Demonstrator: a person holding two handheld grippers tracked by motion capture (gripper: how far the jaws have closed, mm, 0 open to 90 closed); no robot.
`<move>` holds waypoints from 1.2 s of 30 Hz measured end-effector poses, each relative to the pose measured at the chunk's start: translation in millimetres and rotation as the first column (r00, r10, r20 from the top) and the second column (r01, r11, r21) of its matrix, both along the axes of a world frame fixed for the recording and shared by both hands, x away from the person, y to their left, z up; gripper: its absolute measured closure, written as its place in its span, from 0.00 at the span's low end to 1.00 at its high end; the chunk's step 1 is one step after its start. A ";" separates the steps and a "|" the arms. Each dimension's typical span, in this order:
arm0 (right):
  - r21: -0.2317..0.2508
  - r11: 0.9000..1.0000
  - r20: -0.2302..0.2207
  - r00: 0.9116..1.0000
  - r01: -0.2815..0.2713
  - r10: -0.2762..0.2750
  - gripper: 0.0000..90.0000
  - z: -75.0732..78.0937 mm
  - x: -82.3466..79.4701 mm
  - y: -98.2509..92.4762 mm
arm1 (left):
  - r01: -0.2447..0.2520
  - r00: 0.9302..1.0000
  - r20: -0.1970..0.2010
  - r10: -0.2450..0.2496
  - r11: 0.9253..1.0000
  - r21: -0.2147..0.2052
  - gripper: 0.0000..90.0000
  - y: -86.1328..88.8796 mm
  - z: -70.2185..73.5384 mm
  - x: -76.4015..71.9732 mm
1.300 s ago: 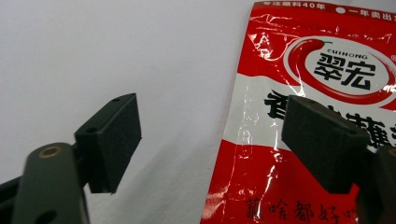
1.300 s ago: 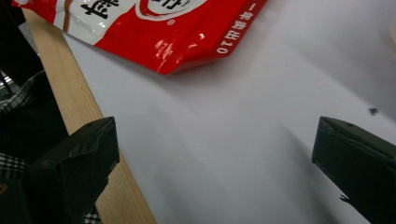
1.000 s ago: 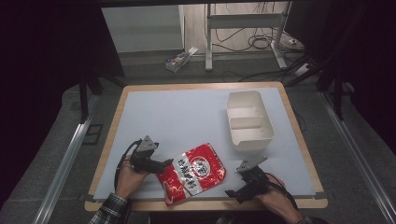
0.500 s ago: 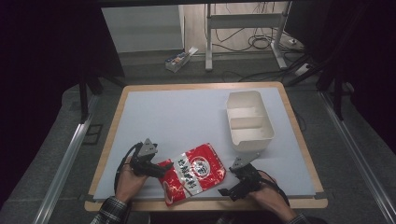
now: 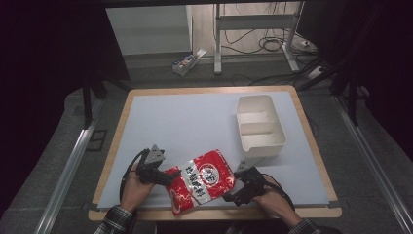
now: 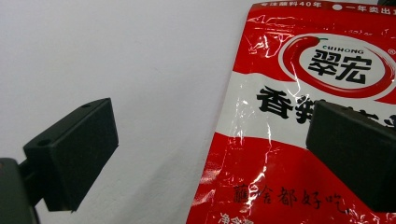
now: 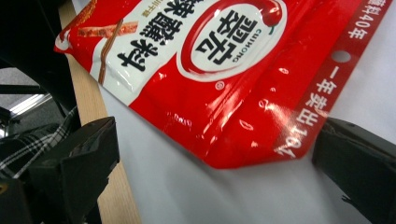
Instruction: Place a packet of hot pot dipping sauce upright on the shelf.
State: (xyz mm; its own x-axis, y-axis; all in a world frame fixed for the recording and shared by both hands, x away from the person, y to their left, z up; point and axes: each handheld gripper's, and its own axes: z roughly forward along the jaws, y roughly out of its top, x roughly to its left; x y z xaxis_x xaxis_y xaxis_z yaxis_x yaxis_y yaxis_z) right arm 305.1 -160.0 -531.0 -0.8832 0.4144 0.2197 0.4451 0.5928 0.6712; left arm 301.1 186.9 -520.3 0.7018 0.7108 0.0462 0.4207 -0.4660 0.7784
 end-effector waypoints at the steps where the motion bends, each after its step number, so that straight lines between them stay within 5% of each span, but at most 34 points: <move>1: 0.004 1.000 0.000 1.000 0.002 -0.002 0.00 -0.3 0.6 1.5 | 0.000 1.000 0.001 0.000 1.000 -0.001 0.02 0.1 0.0 0.0; 13: 0.013 0.997 -0.032 0.996 0.079 -0.078 0.01 0.1 4.6 21.1 | 0.006 1.000 0.000 -0.006 1.000 0.007 0.03 -0.7 -0.8 0.3; 21: -0.024 0.994 0.023 0.994 0.110 -0.109 0.15 1.2 3.5 35.8 | 0.012 1.000 0.001 -0.012 1.000 0.018 0.03 -2.1 -1.4 0.2; 31: -0.022 0.993 0.011 0.993 0.117 -0.116 0.46 2.7 10.1 53.0 | 0.007 1.000 0.009 -0.007 1.000 0.028 0.03 -1.1 -1.1 0.2; 36: -0.023 1.000 -0.007 1.000 0.019 -0.019 0.81 1.7 11.1 60.2 | 0.004 1.000 0.016 -0.005 0.999 0.033 0.03 -0.3 -0.7 -0.3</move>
State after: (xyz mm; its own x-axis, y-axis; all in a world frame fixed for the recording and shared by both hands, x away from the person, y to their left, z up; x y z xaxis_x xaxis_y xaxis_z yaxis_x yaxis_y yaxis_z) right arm 316.3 -99.8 -529.3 -0.8736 0.4361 0.2161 0.4610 0.5991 0.6546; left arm 300.8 186.6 -521.0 0.7042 0.7054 0.0809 0.4061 -0.4936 0.7691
